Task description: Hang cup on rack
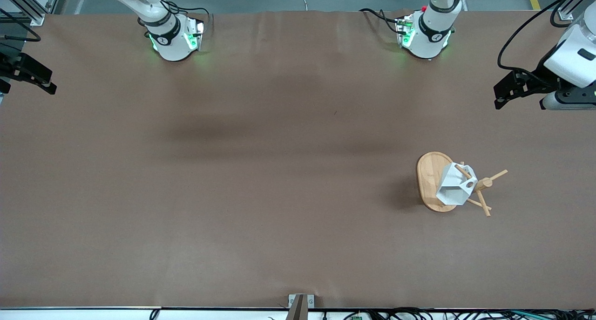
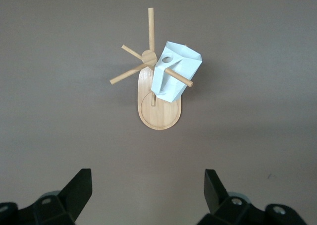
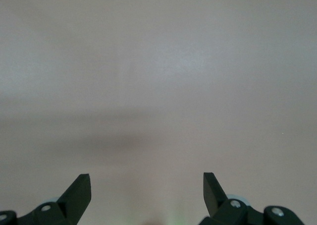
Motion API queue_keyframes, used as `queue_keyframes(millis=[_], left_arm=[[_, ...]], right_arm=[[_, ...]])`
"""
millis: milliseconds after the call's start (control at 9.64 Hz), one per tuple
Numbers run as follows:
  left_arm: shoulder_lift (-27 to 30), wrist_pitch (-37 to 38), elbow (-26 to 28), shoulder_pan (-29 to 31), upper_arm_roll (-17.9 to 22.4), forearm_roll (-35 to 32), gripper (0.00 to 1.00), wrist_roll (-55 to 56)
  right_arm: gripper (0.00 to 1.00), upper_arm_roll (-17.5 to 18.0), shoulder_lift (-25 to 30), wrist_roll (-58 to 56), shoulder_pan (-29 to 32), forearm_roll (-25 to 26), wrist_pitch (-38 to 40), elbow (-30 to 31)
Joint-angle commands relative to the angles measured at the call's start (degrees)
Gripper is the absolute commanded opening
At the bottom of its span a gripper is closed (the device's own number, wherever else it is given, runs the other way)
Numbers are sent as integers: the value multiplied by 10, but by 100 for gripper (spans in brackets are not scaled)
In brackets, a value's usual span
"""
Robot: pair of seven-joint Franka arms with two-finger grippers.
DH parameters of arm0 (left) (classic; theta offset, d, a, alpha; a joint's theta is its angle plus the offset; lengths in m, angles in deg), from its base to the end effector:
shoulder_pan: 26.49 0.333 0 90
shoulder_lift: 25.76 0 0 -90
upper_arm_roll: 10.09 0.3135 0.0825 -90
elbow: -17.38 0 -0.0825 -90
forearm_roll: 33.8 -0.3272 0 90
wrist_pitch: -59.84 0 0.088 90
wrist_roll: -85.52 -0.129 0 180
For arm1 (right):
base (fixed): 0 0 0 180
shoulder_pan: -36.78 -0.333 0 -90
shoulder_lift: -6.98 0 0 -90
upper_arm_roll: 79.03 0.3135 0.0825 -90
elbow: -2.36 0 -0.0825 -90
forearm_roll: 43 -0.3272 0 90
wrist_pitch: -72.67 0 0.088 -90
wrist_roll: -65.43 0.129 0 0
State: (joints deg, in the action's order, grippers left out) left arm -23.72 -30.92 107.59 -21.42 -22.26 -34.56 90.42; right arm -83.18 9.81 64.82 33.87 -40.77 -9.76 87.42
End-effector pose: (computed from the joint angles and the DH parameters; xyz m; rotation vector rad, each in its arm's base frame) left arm 0.4859 -0.0609 0.6169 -3.1242 0.0599 -0.0724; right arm 0.4682 -0.0166 0.6475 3.1064 -0.0250 0.0043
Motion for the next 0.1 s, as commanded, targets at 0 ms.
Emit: queue_keyframes(millis=[0], left_arm=[[-12,12,1,10,10,30,100,2]], right_arm=[[100,1,6,3,0,12,1,6]])
